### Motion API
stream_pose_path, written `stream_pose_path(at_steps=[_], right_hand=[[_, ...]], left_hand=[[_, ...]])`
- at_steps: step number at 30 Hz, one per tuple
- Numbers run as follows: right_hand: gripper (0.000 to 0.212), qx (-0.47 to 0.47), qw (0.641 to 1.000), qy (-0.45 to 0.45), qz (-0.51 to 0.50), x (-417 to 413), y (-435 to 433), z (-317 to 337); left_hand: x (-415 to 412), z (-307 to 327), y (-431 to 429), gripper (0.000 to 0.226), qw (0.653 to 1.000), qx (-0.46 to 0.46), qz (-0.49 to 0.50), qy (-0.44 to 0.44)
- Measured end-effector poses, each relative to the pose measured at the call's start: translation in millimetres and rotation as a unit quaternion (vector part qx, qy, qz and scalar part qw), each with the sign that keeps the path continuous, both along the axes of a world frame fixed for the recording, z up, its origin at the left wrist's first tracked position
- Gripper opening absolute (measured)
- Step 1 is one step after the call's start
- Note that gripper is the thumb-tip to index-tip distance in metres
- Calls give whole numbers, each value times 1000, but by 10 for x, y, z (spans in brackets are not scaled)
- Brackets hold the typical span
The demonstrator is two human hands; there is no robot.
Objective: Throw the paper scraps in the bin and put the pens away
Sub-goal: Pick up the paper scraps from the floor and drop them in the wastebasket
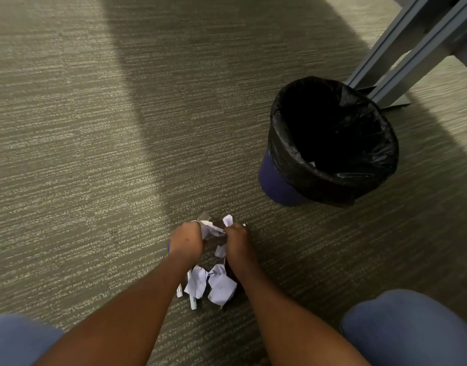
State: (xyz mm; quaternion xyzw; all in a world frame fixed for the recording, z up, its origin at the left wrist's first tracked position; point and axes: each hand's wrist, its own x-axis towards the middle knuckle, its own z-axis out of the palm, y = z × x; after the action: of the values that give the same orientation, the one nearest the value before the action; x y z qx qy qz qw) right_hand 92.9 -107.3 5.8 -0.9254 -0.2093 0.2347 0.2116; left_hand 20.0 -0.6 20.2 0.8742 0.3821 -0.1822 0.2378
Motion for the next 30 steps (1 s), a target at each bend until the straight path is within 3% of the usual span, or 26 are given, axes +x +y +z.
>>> stream_pose_path(at_steps=[2,6,11,18,26,30], right_hand=[[31,-35,999,-13,-8,60,-3,121],[22,-70,994,-8,87,194,23,428],[23,-114,987,-1,114,315,97,783],[29,-184,972,27,143,600,239,1199],[24,-194,961,21,195,907,304,2022],[20,-108,982,24,154,1008,219,2466]], left_hand=[[14,103,35,23,999,-29,39,-6],[90,378,131,21,995,-72,75,-12],[294,760,308,12,994,-80,33,73],[531,1317,576,6,989,-108,-4,96],[720,2043,750,14,994,-108,-2,20],[815,2341,696,6,996,-70,-1,-48]])
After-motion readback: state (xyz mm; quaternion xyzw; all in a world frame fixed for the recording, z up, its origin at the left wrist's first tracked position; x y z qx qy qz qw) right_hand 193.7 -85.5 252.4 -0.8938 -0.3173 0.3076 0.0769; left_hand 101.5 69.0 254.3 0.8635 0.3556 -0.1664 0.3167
